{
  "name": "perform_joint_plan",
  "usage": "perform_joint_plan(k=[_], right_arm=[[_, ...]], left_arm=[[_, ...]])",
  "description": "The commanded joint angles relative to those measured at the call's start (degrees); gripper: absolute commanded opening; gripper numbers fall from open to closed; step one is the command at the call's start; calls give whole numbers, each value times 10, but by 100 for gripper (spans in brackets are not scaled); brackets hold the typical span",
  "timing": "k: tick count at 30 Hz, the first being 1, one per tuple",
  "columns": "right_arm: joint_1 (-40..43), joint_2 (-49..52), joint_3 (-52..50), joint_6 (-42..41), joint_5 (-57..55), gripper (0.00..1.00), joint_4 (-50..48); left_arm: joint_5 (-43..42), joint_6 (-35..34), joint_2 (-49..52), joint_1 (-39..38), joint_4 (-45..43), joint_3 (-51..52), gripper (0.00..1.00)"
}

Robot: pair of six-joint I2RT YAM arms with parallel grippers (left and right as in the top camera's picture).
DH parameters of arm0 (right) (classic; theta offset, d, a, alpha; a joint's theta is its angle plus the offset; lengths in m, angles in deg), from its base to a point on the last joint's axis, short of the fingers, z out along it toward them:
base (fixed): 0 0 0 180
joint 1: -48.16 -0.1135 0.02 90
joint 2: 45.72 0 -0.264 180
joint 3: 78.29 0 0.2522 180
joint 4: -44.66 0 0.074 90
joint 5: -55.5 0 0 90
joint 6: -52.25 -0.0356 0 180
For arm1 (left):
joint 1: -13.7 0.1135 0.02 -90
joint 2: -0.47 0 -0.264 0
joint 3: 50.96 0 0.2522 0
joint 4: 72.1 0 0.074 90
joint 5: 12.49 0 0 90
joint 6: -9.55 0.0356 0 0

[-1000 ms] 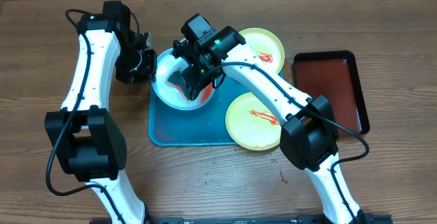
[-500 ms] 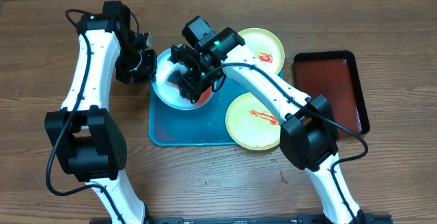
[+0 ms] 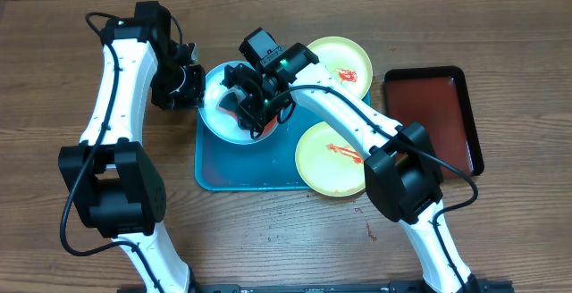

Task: Clean dirty plates on tray and stack at the side

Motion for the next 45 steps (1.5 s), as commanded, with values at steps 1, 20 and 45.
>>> perform_joint_plan(k=[1, 20, 45], right_arm=[[1, 2, -2, -3, 5, 30, -4], [11, -47, 69, -106, -70, 4, 39], [194, -127, 70, -259, -99, 4, 143]], left_arm=[[-20, -2, 7, 3, 2, -7, 4], [-19, 2, 7, 3, 1, -7, 4], [298, -91, -85, -93, -68, -8, 4]])
